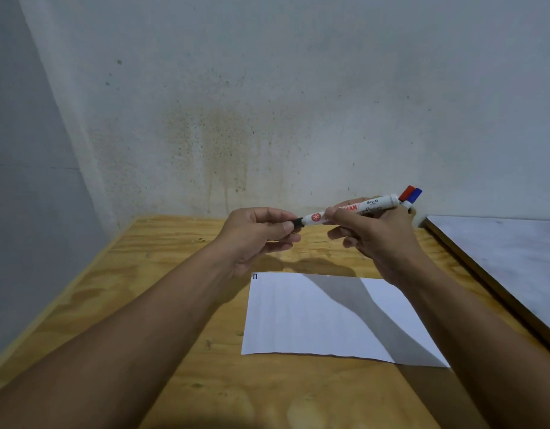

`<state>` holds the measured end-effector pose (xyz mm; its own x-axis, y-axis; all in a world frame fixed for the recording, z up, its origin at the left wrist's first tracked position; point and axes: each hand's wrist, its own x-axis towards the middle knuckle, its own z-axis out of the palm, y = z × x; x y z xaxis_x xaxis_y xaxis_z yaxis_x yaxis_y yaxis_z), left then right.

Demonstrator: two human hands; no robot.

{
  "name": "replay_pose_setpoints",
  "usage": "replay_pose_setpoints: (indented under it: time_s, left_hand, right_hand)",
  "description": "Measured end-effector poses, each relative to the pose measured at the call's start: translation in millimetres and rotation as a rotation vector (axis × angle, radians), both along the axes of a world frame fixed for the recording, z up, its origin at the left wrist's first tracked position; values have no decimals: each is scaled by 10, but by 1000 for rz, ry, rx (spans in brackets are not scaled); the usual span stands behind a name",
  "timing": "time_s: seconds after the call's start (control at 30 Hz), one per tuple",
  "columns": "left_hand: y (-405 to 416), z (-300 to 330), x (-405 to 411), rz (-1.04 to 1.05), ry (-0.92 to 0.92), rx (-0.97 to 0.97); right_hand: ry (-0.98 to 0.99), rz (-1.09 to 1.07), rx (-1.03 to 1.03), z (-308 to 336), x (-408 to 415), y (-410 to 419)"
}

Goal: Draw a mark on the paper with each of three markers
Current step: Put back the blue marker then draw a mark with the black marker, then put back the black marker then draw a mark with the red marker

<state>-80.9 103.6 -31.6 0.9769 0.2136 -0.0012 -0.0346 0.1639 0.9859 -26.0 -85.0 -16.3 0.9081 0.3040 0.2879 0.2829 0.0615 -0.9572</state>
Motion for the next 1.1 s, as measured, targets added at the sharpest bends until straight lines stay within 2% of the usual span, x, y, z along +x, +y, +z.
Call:
replay_pose_setpoints:
  time_s: [0.23,0.37,0.43,0.53,0.63,0.8,0.97,1.1]
  left_hand:
    - [-248,97,59,57,-101,-18]
    - [-468,147,114,63,-153,-9]
    - [-596,146,176,93,-176,108]
    - [-740,109,314,154,-156,409]
    - [-831,77,439,136,-151,644]
    - [-977,95,632,3,-176,951]
    - [-1099,129,786,-149,-242,1152]
    - [-1117,65,905,-197,-229,1283]
  right_hand:
    - [43,14,45,66,45,-141]
    - [82,-47,-8,88,103,-200]
    - [134,-56,9,100,146,-235]
    - [122,-142,44,195,290,-362]
    - [39,-308,-144,380,472,-599]
    - [-140,-426,-599,610,779,-945]
    - [-319,-450,-808,697,1005,-1016]
    - [-307,-412,-874,667,1148,-975]
